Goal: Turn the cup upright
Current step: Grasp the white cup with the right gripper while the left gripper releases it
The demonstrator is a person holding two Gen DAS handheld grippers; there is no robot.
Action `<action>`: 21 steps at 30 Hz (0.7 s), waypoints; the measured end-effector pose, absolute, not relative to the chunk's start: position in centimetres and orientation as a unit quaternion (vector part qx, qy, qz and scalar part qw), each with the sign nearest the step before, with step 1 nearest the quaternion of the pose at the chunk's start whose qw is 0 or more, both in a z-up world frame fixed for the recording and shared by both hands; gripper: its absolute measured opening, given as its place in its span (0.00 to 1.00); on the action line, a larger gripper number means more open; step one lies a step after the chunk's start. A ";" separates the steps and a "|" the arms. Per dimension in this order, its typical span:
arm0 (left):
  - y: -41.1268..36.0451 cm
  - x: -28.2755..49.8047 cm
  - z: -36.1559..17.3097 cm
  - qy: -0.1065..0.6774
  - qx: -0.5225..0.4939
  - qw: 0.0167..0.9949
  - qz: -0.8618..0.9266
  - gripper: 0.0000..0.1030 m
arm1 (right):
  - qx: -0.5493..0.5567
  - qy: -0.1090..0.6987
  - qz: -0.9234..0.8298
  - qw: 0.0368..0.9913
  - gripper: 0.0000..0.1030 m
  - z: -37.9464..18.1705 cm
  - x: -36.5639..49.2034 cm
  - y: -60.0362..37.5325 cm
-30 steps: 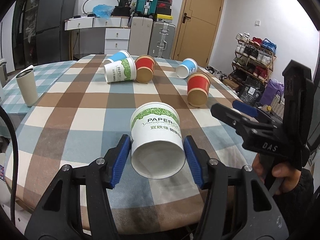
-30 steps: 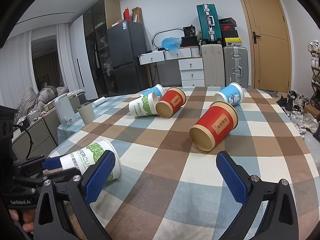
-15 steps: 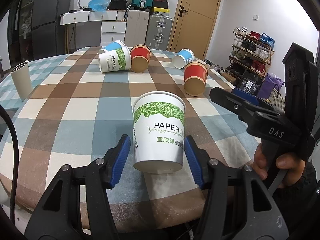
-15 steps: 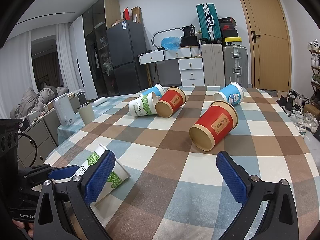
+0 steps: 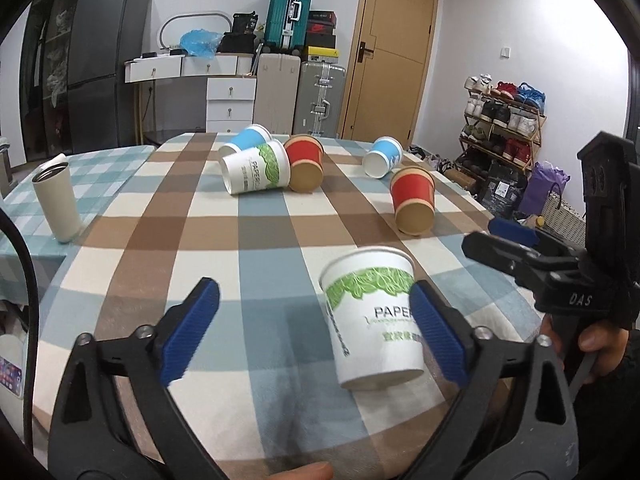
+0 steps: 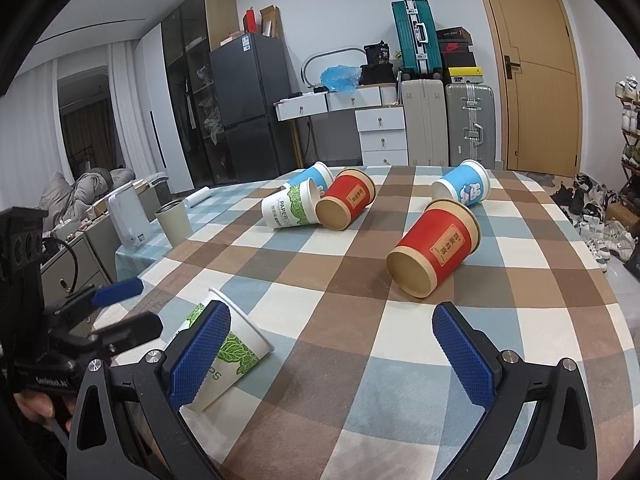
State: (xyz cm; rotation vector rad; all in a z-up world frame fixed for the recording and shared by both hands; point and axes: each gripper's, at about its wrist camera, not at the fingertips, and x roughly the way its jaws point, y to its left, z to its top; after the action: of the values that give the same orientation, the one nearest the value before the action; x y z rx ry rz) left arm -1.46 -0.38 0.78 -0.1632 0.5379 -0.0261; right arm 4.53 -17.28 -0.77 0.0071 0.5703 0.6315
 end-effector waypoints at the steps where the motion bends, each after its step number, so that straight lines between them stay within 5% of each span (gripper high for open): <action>1: 0.0 -1.5 1.0 0.259 -0.082 0.962 -0.013 0.99 | 0.004 0.281 0.306 0.909 1.00 -0.8 4.5 -17.1; 21: 3.8 -0.8 -0.6 0.239 -0.080 0.968 0.012 0.99 | 0.059 0.434 0.346 0.830 1.00 -2.8 5.9 -12.4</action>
State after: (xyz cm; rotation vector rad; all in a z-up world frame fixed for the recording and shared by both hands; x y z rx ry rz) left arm -0.78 3.85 -0.60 -0.1614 0.4839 0.0237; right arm 5.90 -12.43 -2.80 0.1253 0.9201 0.7333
